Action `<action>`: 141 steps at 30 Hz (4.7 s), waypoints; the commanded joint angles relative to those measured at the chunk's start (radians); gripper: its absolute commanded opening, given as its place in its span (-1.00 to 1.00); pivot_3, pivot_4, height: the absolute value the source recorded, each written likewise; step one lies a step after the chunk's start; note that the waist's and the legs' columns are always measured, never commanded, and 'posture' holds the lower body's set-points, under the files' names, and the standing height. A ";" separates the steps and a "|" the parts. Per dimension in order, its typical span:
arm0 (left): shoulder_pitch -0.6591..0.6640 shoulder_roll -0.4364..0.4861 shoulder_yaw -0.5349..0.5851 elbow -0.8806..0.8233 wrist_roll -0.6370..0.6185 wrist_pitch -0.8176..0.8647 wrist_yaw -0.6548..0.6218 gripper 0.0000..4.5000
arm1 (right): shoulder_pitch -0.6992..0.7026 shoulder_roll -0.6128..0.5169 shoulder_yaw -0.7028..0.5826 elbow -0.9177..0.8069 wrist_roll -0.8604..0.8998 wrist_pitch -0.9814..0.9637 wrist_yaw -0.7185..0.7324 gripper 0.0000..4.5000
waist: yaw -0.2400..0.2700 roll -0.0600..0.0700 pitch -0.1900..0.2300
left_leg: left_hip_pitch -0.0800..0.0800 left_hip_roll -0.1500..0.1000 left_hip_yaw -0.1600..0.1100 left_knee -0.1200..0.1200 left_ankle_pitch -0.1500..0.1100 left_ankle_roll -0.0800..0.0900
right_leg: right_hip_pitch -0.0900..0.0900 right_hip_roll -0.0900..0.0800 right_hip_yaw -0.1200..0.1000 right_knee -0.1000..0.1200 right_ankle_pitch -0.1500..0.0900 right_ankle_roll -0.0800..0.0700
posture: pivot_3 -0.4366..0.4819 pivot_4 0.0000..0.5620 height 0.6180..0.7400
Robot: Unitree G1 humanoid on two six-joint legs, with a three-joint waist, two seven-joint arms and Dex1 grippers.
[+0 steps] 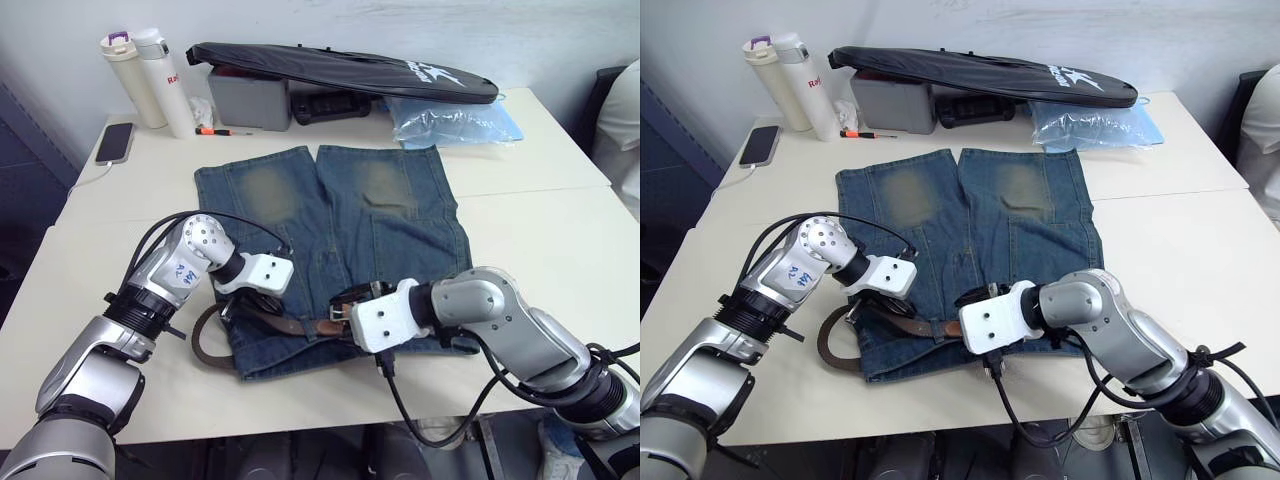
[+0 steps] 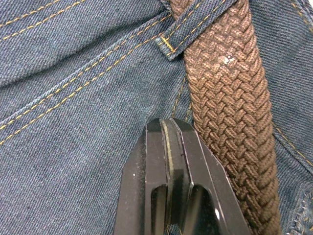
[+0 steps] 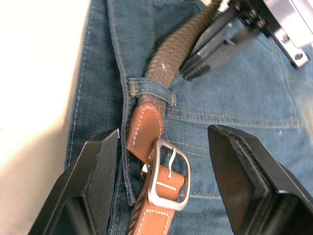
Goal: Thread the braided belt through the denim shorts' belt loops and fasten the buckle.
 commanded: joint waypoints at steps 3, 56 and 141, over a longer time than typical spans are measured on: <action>0.031 -0.009 -0.025 -0.021 0.010 0.002 -0.036 -1.00 | -0.005 0.016 0.008 0.022 -0.042 -0.083 0.000 0.42 | 0.000 0.000 0.000 | 0.000 0.000 0.001 0.000 0.000 0.000 | 0.000 0.000 0.000 0.000 0.000 0.000 | -0.05 -0.47 1.00; 0.019 -0.014 -0.014 0.018 0.025 -0.027 -0.036 -1.00 | -0.027 -0.029 -0.085 -0.018 -0.054 -0.077 0.124 -0.96 | 0.002 0.000 0.000 | 0.001 0.000 0.003 0.000 0.000 0.000 | 0.000 0.000 0.003 0.000 0.001 0.001 | -0.05 -0.47 1.00; 0.022 -0.017 -0.014 0.025 0.029 -0.040 -0.037 -1.00 | -0.159 -0.134 -0.109 0.099 -0.048 -0.270 0.226 -0.98 | -0.001 -0.001 0.000 | 0.004 0.000 0.005 0.000 0.000 0.001 | 0.000 0.000 0.005 0.002 0.001 0.002 | -0.05 -0.47 1.00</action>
